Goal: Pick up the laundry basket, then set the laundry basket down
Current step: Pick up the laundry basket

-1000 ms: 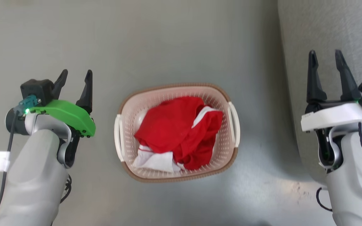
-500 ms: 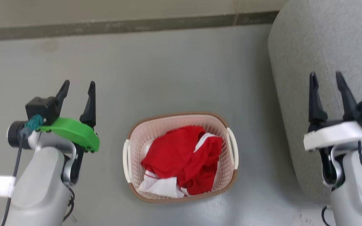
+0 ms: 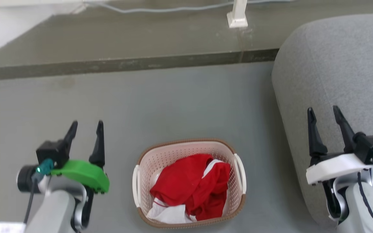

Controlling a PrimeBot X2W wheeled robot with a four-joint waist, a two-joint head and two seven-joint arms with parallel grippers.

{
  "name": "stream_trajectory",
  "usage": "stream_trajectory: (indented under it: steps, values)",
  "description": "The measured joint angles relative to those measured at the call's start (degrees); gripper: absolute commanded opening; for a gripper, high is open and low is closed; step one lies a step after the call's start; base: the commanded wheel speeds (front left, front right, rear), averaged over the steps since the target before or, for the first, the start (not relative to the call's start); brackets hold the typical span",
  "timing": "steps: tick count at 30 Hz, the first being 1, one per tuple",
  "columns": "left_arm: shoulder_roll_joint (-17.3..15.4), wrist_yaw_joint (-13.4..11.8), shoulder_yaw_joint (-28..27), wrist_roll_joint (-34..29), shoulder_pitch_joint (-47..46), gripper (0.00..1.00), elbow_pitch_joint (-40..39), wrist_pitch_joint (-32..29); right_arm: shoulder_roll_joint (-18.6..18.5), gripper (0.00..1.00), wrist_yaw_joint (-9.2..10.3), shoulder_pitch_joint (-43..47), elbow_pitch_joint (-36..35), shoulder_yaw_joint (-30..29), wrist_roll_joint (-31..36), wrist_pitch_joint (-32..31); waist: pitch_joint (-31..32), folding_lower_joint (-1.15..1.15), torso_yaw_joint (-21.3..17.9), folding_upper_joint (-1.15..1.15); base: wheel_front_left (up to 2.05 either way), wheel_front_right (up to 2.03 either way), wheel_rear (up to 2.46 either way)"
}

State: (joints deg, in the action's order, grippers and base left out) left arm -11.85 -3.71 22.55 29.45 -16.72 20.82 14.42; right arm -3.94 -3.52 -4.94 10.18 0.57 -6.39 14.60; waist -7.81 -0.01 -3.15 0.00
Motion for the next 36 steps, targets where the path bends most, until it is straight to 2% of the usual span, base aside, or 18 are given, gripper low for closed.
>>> stream_trajectory:
  steps: [13,36]
  values:
    - [-0.1,-1.7,0.4,-1.6,9.0,1.0,-5.8,0.0,0.3,1.0,0.01,6.0,-0.8,1.5,0.4,0.0,4.6,0.0,-0.4,0.0,0.0,0.0,0.0]
    - [-0.5,-2.9,-1.9,-2.5,14.6,1.0,-14.1,-1.8,0.4,1.0,0.16,7.9,-3.6,1.7,0.4,-0.5,3.8,0.0,-0.4,0.0,0.0,0.0,0.0]
